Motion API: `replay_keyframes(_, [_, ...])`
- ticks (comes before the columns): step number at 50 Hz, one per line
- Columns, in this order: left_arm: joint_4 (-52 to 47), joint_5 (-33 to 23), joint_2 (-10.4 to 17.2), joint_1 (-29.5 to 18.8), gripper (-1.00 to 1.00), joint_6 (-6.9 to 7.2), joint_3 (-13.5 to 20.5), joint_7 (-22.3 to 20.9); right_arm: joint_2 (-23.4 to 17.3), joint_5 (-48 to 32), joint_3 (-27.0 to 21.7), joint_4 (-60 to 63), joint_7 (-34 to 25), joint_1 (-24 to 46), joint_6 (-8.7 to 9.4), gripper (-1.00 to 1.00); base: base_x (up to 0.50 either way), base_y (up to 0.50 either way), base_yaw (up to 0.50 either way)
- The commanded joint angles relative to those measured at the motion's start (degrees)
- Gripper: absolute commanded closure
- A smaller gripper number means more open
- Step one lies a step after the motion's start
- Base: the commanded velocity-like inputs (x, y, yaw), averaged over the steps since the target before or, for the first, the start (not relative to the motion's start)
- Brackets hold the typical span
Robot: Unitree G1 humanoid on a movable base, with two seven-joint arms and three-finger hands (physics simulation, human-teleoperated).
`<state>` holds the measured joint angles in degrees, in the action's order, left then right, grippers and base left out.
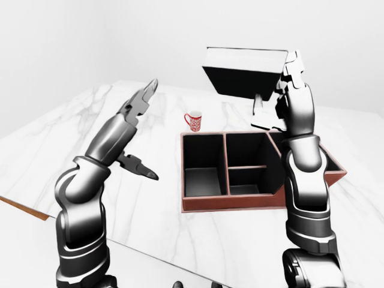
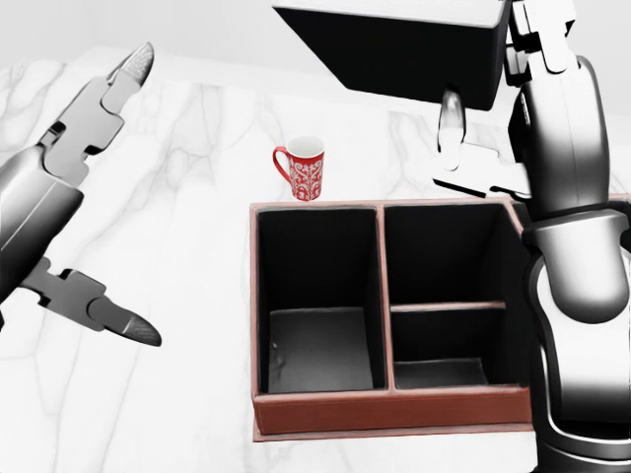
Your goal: Pick up the book and place it in the right compartment of the caddy.
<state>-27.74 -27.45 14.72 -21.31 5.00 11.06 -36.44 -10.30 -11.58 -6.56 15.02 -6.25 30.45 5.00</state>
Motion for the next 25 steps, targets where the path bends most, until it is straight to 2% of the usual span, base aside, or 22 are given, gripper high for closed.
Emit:
replay_keyframes(1, [2.19,13.13,2.39,1.46,-1.00,0.00,4.22,4.87,-2.79,6.55,-3.51,0.99,2.01,-1.75,0.00,1.00,0.00,0.00,0.00])
replay_keyframes(6, [3.31,16.44,2.73,2.28,-1.00,0.00,5.18,7.09,-4.11,7.76,-5.11,2.00,2.00,-2.63,0.00,1.00,0.00,0.00,0.00])
replay_keyframes(11, [5.43,19.43,1.85,4.25,-1.00,0.00,5.69,9.46,-5.47,8.77,-6.87,3.15,1.81,-4.09,0.00,1.00,0.00,0.00,0.00])
replay_keyframes(25, [5.03,21.34,2.15,5.75,-1.00,0.00,5.37,11.02,-8.55,12.21,-12.83,5.09,0.42,-10.34,0.00,1.00,0.00,0.00,0.00])
